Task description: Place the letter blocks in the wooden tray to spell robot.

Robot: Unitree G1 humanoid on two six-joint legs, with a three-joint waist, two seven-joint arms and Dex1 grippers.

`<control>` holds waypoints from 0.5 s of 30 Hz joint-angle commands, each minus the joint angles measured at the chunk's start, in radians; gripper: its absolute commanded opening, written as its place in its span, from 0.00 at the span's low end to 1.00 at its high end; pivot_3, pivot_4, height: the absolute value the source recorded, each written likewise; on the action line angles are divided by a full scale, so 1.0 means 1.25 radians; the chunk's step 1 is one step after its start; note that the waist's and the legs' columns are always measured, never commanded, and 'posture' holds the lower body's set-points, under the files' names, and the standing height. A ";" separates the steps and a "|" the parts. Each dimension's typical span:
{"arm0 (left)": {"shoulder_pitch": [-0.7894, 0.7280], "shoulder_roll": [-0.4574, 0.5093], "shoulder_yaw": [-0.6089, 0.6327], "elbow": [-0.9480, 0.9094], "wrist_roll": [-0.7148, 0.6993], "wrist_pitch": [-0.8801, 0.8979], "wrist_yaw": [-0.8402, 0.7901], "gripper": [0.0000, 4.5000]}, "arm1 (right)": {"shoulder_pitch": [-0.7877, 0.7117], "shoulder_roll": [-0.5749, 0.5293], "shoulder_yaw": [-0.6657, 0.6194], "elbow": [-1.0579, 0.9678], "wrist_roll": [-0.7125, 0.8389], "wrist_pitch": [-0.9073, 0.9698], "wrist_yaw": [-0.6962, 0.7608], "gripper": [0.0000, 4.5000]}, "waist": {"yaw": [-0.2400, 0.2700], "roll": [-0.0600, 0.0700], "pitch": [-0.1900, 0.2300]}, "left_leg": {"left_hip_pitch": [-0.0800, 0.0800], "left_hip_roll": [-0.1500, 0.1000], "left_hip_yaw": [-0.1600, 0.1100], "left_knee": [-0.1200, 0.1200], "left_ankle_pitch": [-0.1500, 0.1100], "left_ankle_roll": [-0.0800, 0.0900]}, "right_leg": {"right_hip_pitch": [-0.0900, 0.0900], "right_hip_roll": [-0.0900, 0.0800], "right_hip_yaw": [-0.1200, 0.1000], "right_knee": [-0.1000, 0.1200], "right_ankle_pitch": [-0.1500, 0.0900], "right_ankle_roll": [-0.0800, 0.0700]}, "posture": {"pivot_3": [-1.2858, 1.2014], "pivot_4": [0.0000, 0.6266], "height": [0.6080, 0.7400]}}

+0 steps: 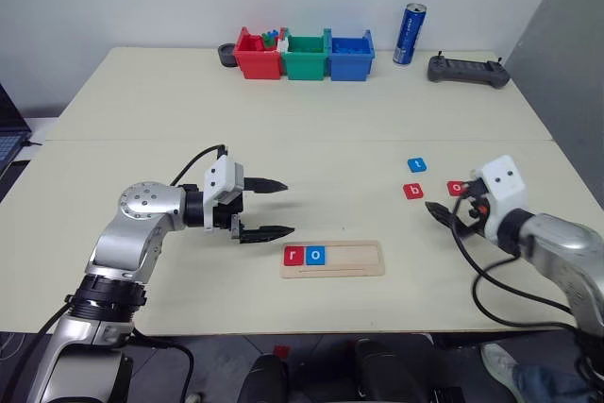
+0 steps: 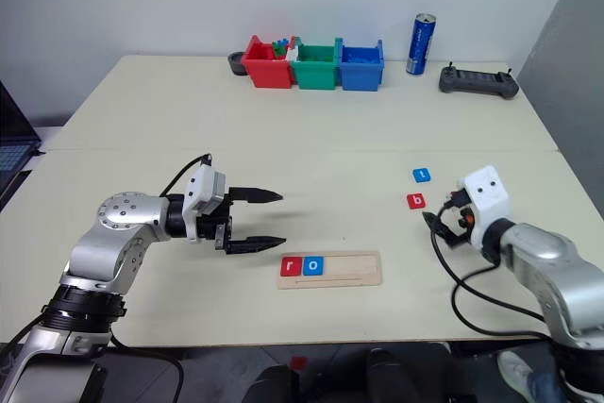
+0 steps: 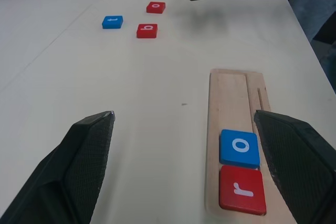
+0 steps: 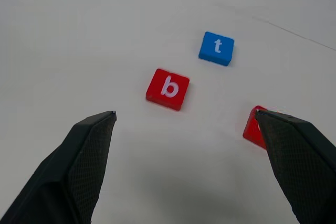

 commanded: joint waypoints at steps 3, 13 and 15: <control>0.004 0.025 0.024 0.000 -0.002 -0.022 -0.028 0.99 | -0.055 0.069 0.056 0.085 -0.064 -0.053 -0.025 1.00 | 0.000 0.000 0.000 | 0.000 0.000 0.000 0.000 0.000 0.000 | 0.000 0.000 0.000 0.000 0.000 0.000 | 0.52 0.24 1.00; 0.079 0.108 0.036 -0.077 -0.038 -0.002 -0.120 0.99 | -0.120 0.186 0.077 0.252 -0.126 -0.113 -0.056 1.00 | -0.002 0.001 0.001 | -0.001 0.000 0.000 -0.001 0.000 0.000 | -0.001 0.000 0.000 0.000 0.000 0.000 | 0.52 0.24 1.00; 0.090 0.117 0.029 -0.100 -0.036 -0.003 -0.128 0.99 | -0.126 0.197 0.072 0.271 -0.126 -0.111 -0.056 1.00 | -0.002 0.001 0.001 | 0.000 0.000 0.000 -0.001 0.000 0.000 | -0.001 0.000 -0.001 0.000 0.000 0.000 | 0.52 0.24 1.00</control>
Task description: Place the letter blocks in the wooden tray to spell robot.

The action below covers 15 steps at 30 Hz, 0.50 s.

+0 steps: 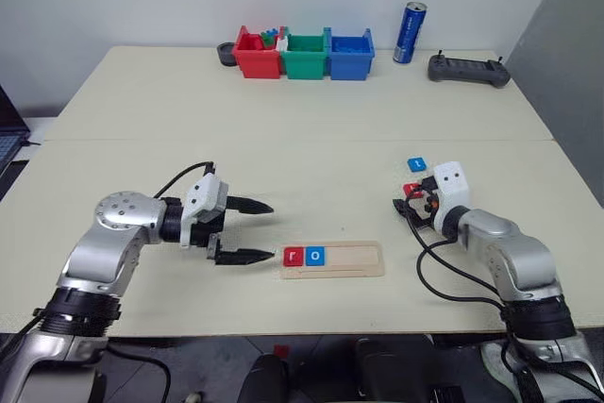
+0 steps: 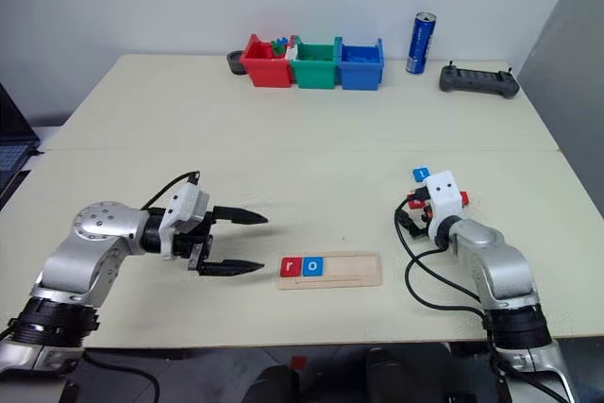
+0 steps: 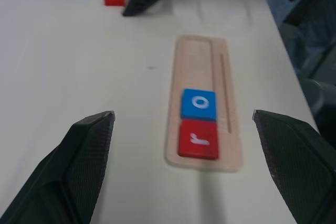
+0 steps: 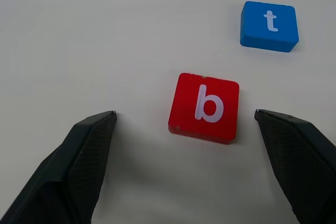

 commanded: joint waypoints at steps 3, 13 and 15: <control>0.013 0.021 -0.007 -0.071 0.007 -0.025 -0.029 1.00 | -0.024 0.020 -0.027 0.043 -0.018 -0.006 -0.012 0.96 | 0.000 0.000 0.000 | 0.000 0.000 0.000 0.000 0.000 0.000 | 0.000 0.000 0.000 0.000 0.000 0.000 | 0.52 0.24 1.00; -0.015 -0.001 -0.055 -0.094 0.029 -0.045 -0.033 1.00 | -0.001 0.038 -0.020 0.004 -0.047 -0.005 -0.027 0.32 | 0.000 0.000 0.000 | 0.000 0.000 0.000 0.000 0.000 0.000 | 0.000 0.000 0.000 0.000 0.000 0.000 | 0.52 0.24 1.00; -0.019 -0.003 -0.061 -0.098 0.028 -0.043 -0.036 1.00 | 0.027 0.039 -0.024 -0.056 -0.052 0.011 -0.039 0.32 | 0.000 0.000 0.000 | 0.000 0.000 0.000 0.000 0.000 0.000 | 0.000 0.000 0.000 0.000 0.000 0.000 | 0.52 0.24 1.00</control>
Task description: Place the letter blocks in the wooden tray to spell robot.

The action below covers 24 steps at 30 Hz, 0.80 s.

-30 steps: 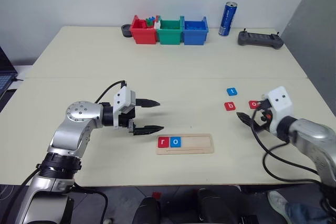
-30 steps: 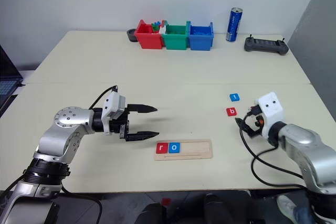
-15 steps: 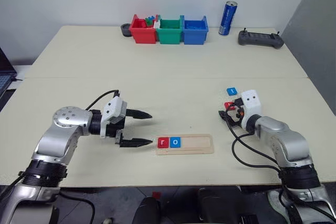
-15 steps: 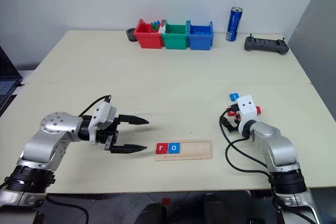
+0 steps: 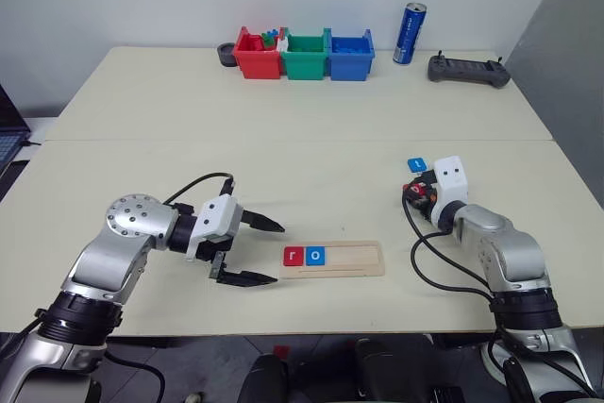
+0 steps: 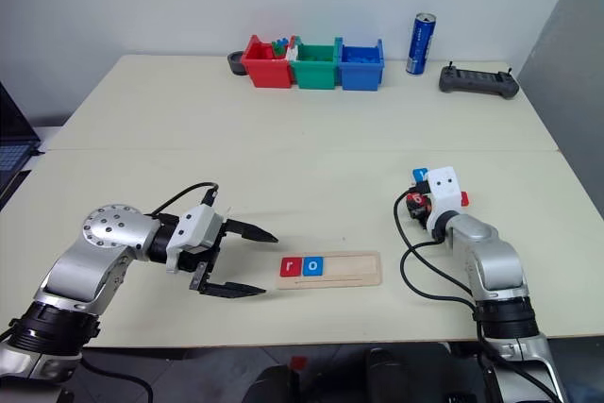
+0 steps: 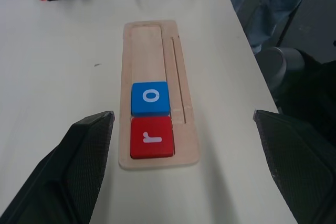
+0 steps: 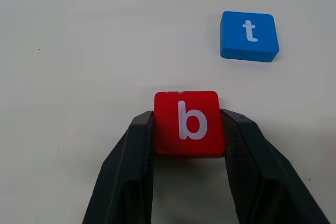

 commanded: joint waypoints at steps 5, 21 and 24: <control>-0.026 -0.010 -0.013 -0.035 -0.018 0.013 -0.018 1.00 | 0.194 0.025 -0.035 -0.377 -0.009 0.147 -0.084 0.32 | 0.004 0.000 0.000 | -0.002 0.000 -0.002 0.000 0.000 0.000 | -0.001 0.000 -0.001 0.000 -0.001 -0.001 | 0.52 0.24 1.00; -0.033 -0.032 -0.026 0.050 0.012 -0.078 -0.071 1.00 | 0.401 0.324 -0.021 -0.544 -0.074 0.156 -0.289 0.49 | -0.001 0.000 0.000 | -0.001 0.000 -0.001 0.000 0.000 0.000 | -0.001 0.000 0.000 0.000 -0.004 0.003 | 0.52 0.24 1.00; -0.022 -0.032 -0.024 0.040 0.012 -0.078 -0.068 1.00 | 0.374 0.334 -0.054 -0.559 -0.068 0.139 -0.287 0.70 | 0.000 0.000 0.000 | -0.001 0.000 -0.001 0.000 0.000 0.000 | -0.001 0.000 0.000 0.000 -0.004 0.003 | 0.52 0.24 1.00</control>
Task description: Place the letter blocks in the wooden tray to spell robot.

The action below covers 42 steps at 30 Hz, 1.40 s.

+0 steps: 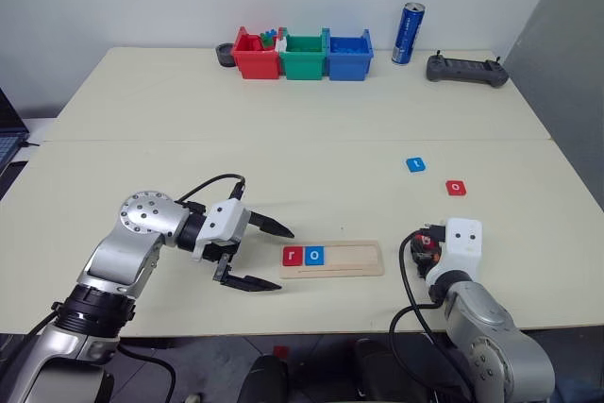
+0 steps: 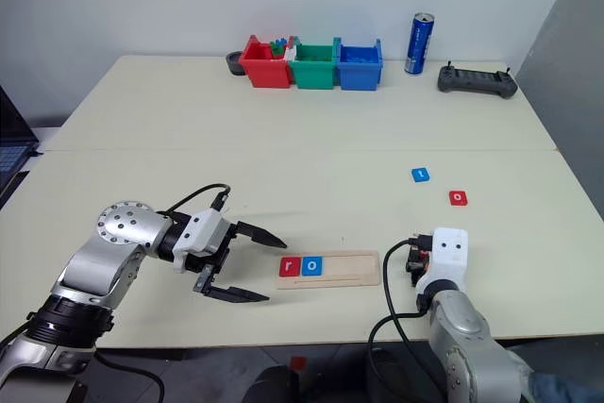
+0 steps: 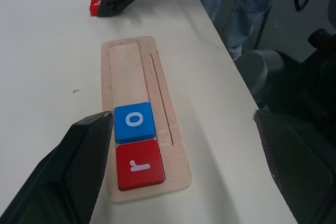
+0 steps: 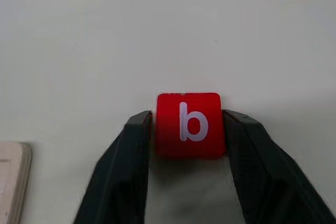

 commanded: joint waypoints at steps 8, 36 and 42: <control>0.016 0.008 0.008 -0.052 0.000 0.018 0.020 1.00 | -0.122 -0.255 -0.109 -0.047 0.145 -0.008 0.295 0.99 | 0.000 0.000 0.000 | 0.000 0.000 0.000 0.000 0.000 0.000 | 0.000 0.000 0.000 0.000 0.000 0.000 | 0.52 0.24 1.00; 0.072 0.025 0.019 0.055 0.041 -0.125 0.007 1.00 | -0.266 -0.727 0.117 0.474 0.086 -0.419 0.935 0.48 | 0.003 0.000 0.001 | 0.001 0.000 0.001 0.001 0.000 0.001 | 0.001 0.000 0.000 0.000 0.002 -0.004 | 0.52 0.24 1.00; 0.094 0.030 0.022 0.067 0.043 -0.154 0.011 1.00 | -0.283 -0.726 0.108 0.360 0.130 -0.375 0.964 0.32 | 0.002 0.001 0.001 | 0.001 0.000 0.001 0.001 0.000 0.001 | 0.001 0.000 0.000 0.000 0.002 -0.004 | 0.52 0.24 1.00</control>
